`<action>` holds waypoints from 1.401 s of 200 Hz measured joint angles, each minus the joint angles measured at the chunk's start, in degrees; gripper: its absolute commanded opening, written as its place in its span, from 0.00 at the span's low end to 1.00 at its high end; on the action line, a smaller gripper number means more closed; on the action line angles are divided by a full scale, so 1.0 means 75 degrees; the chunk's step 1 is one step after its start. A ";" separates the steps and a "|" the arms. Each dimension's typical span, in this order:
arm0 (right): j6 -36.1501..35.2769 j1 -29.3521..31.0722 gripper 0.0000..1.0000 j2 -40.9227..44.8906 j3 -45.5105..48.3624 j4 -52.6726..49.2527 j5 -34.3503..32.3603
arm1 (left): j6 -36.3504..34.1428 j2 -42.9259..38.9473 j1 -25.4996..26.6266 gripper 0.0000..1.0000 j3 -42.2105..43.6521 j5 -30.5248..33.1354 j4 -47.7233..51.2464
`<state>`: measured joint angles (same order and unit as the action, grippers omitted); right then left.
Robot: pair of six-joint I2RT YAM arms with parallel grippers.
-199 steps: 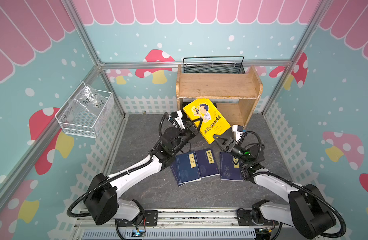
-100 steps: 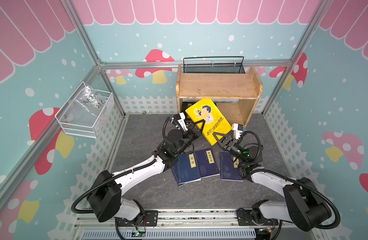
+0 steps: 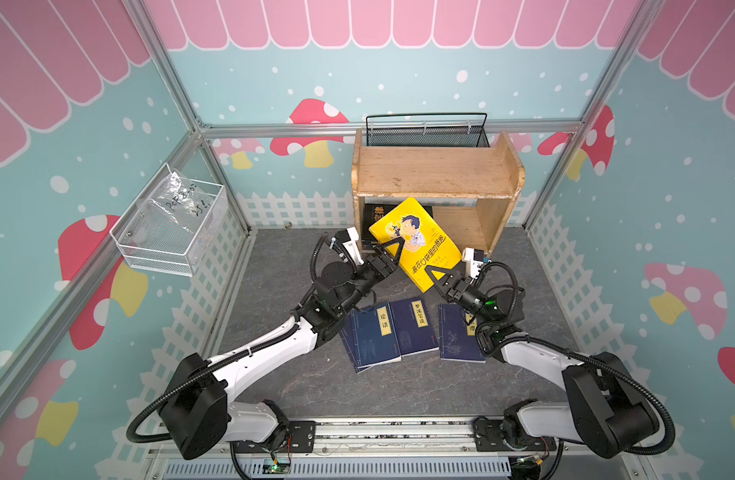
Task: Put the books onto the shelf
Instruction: 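Push the yellow book toward the lower shelf with both grippers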
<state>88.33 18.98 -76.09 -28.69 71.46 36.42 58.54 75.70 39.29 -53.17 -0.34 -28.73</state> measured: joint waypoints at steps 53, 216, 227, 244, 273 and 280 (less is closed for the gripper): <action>-0.0265 -0.0918 0.07 0.0434 -0.0679 -0.1716 0.1906 | -0.0717 -0.0612 -0.1227 0.92 0.0041 -0.1451 0.1431; -0.1979 -0.1134 0.07 0.1148 -0.1906 -0.5333 0.3351 | -0.0868 0.0000 -0.1687 0.56 -0.0388 -0.3841 0.1443; -0.1982 -0.1139 0.07 0.1142 -0.1906 -0.5313 0.3348 | -0.0775 0.0050 -0.1702 0.50 -0.0402 -0.3864 0.1370; -0.1979 -0.1148 0.07 0.1093 -0.1906 -0.5190 0.3348 | -0.0659 0.0131 -0.1737 0.44 -0.0411 -0.3899 0.1262; -0.1970 -0.1169 0.08 0.0935 -0.1906 -0.4925 0.3389 | -0.0516 0.0201 -0.1778 0.29 -0.0414 -0.3893 0.1183; -0.1970 -0.1169 0.08 0.0892 -0.1906 -0.4852 0.3389 | -0.0493 0.0204 -0.1786 0.26 -0.0414 -0.3861 0.1169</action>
<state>73.56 10.22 -69.41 -42.98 35.07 61.84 54.85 77.23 25.89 -56.27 -29.30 -19.97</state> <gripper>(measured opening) 0.146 0.304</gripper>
